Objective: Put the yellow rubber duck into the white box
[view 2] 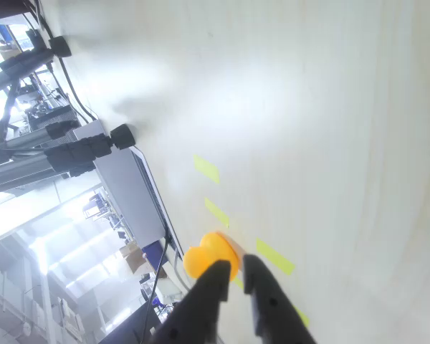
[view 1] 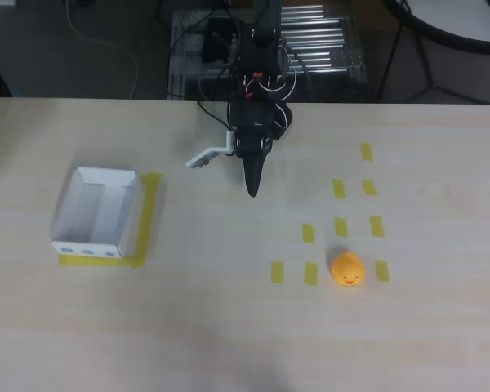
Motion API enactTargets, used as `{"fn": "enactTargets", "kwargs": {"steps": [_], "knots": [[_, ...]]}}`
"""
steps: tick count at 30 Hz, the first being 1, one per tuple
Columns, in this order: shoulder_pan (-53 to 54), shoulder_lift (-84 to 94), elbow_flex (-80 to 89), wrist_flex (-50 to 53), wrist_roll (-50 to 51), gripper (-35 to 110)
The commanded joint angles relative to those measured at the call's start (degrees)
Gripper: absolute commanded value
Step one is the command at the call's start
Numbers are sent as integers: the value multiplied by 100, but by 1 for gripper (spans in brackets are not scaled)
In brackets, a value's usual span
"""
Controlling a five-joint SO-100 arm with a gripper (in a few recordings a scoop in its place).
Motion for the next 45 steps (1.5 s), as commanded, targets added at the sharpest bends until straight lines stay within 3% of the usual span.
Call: {"fn": "enactTargets", "kwargs": {"steps": [1, 37, 41, 45], "knots": [[105, 290, 237, -18, 44, 0], [44, 246, 202, -88, -132, 0], [299, -1696, -1907, -492, -431, 0], [343, -4781, -5994, 879, -1292, 2]]}}
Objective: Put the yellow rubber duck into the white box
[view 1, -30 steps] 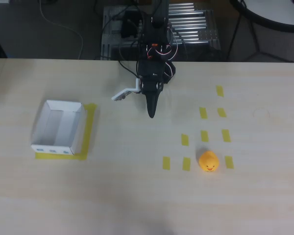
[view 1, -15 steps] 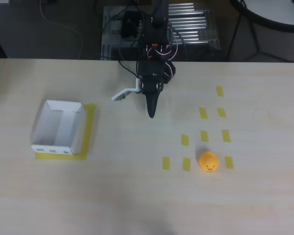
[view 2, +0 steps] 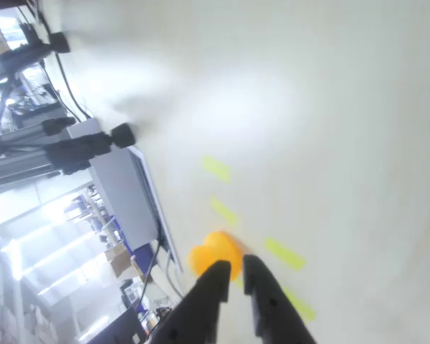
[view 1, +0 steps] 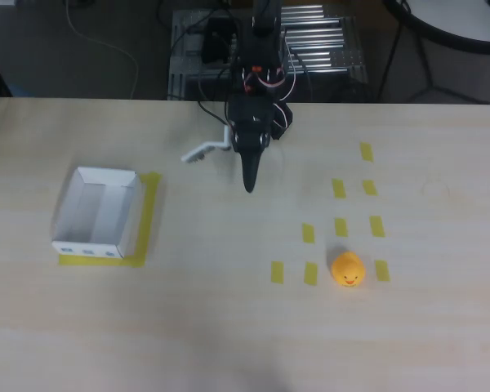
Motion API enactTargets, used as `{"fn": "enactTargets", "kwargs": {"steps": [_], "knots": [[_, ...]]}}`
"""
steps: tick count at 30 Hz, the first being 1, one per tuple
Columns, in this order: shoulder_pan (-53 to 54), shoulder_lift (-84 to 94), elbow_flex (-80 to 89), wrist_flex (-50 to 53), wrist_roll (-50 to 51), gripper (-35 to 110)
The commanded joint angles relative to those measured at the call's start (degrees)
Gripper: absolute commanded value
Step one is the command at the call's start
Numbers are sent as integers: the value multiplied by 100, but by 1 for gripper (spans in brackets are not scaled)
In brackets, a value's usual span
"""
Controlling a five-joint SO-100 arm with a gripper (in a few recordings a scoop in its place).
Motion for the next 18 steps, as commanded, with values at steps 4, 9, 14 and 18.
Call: {"fn": "enactTargets", "kwargs": {"steps": [4, 9, 14, 18], "knots": [[-281, -5203, -7893, 3287, -1644, 22], [-1046, -6908, -9861, 4140, -2769, 43], [-1802, -8789, -11364, 4772, -3120, 49], [-2145, -10028, -11707, 4772, -3059, 52]]}}
